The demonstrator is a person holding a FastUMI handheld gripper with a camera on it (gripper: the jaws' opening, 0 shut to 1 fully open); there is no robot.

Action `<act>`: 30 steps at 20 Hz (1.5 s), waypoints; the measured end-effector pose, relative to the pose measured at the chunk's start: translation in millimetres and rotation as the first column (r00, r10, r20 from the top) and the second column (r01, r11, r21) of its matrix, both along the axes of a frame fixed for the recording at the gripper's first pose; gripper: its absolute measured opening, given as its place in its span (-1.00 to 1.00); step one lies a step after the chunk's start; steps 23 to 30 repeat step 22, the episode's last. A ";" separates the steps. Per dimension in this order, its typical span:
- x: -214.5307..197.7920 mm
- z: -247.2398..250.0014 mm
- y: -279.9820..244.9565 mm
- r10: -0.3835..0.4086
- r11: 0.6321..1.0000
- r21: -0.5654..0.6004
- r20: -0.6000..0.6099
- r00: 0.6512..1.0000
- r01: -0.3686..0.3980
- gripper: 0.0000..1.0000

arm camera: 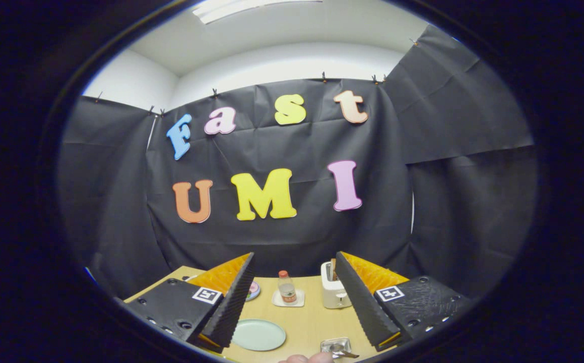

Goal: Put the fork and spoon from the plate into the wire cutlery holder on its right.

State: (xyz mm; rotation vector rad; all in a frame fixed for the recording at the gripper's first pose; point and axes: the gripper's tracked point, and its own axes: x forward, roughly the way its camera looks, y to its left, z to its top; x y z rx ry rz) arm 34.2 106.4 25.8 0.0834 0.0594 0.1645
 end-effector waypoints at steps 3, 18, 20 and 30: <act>-0.9 6.2 3.9 0.000 1.000 -0.014 0.020 1.000 0.000 0.91; 7.6 27.2 2.2 -0.021 0.999 -0.030 0.062 0.998 0.023 0.91; 7.8 26.2 0.0 -0.026 0.999 -0.026 0.056 0.998 0.027 0.91; 8.3 25.3 -1.5 -0.029 0.999 -0.020 0.048 0.998 0.030 0.90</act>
